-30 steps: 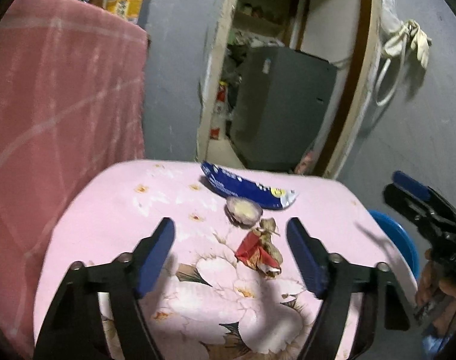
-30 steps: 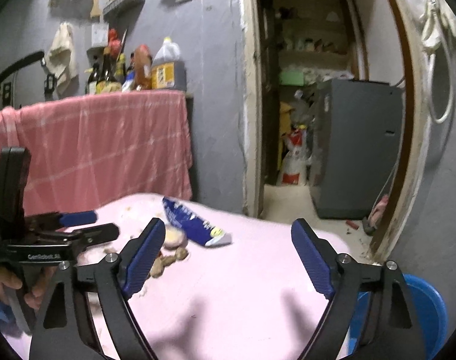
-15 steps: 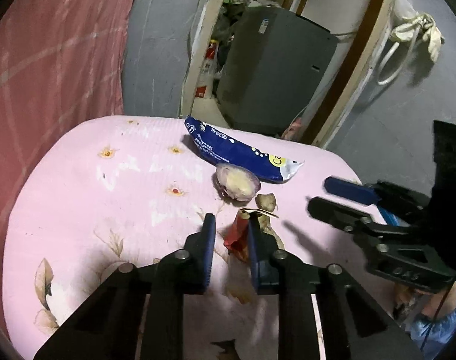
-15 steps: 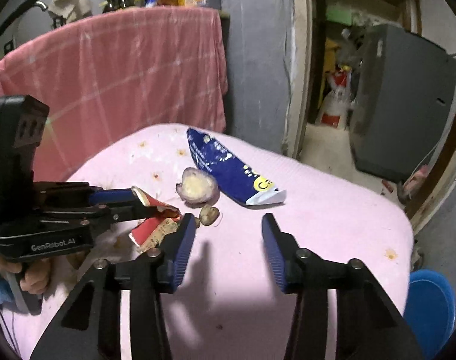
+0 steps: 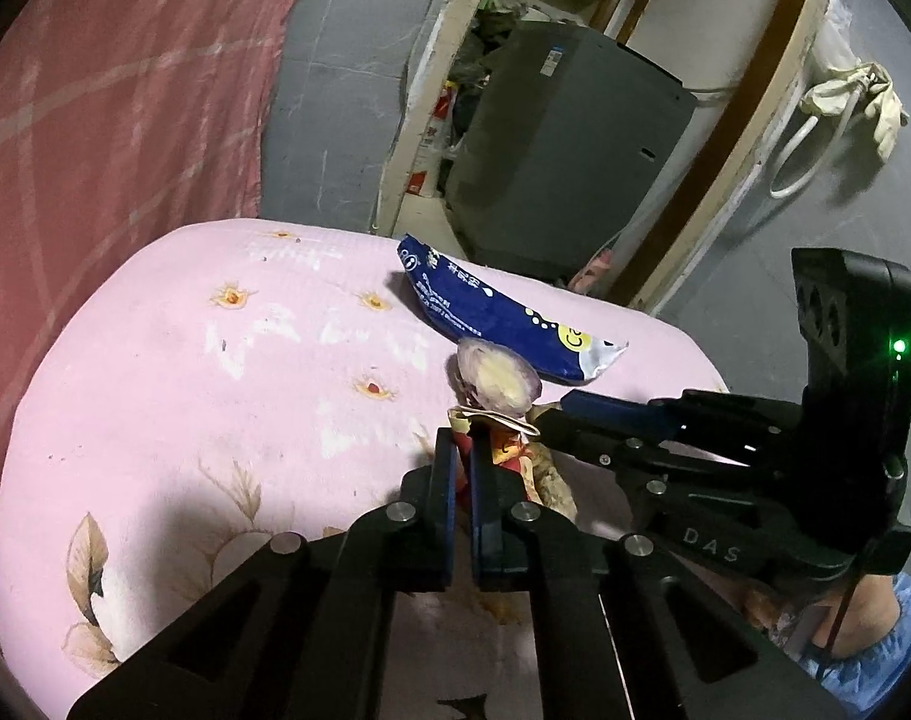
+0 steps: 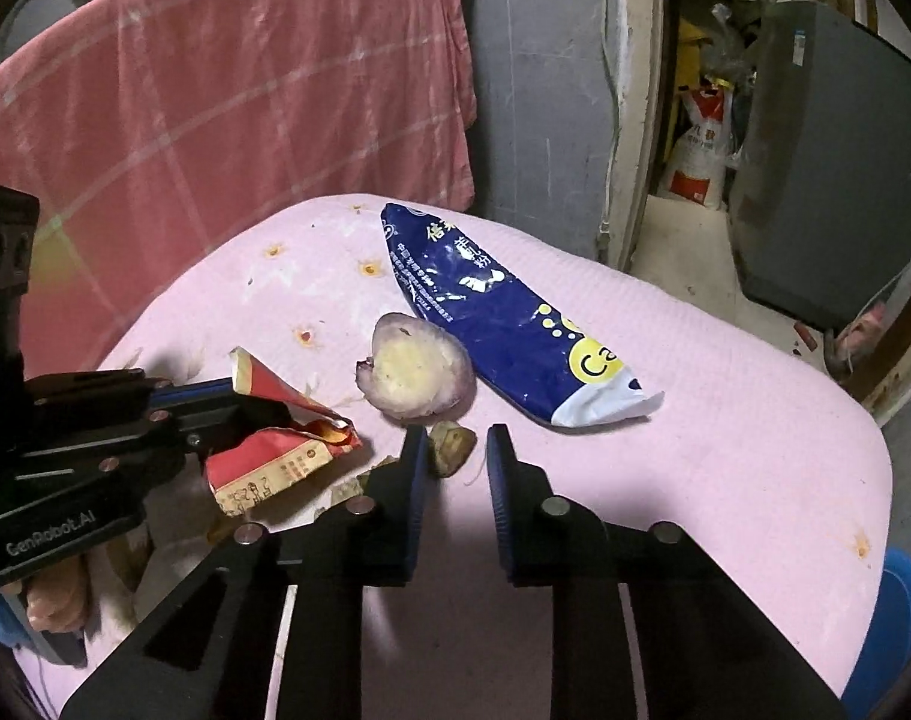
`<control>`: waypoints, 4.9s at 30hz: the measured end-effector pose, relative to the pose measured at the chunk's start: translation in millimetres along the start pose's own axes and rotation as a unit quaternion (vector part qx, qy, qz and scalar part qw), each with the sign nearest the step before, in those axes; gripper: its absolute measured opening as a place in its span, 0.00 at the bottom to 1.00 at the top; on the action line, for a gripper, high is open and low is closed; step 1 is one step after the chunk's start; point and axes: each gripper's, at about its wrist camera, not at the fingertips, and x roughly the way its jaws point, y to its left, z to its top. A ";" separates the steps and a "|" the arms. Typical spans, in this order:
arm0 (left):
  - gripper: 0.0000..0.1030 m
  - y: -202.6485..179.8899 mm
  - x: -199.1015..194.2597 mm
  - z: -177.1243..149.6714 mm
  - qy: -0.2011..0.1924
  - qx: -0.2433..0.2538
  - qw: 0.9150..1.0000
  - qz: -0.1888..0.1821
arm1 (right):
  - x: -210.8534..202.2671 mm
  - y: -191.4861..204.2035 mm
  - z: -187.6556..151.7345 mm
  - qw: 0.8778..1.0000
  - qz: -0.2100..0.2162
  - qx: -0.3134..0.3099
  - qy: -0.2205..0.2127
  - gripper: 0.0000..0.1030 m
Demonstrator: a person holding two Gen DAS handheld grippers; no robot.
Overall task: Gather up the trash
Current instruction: 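Grasp red wrapper with left gripper while right gripper grasps small brown lump, then lift both held items and carry them over the blue bucket, then open both grippers over the blue bucket to drop the items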
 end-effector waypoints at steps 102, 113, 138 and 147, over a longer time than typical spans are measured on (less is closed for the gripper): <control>0.00 -298.6 39.8 -31.0 -0.101 0.151 0.975 -0.131 | -281.3 -151.0 -190.5 0.894 -0.245 0.196 -0.320 0.14; 0.01 -302.0 90.3 -40.8 -0.016 0.148 0.982 -0.115 | -245.1 -182.7 -209.0 0.905 -0.230 0.243 -0.263 0.16; 0.44 -286.0 82.2 -40.7 -0.017 0.131 0.987 -0.091 | -247.3 -189.0 -212.9 0.894 -0.232 0.266 -0.275 0.49; 0.44 -288.2 94.8 -46.5 0.023 0.134 0.986 -0.092 | -251.4 -195.2 -221.0 0.888 -0.235 0.281 -0.278 0.52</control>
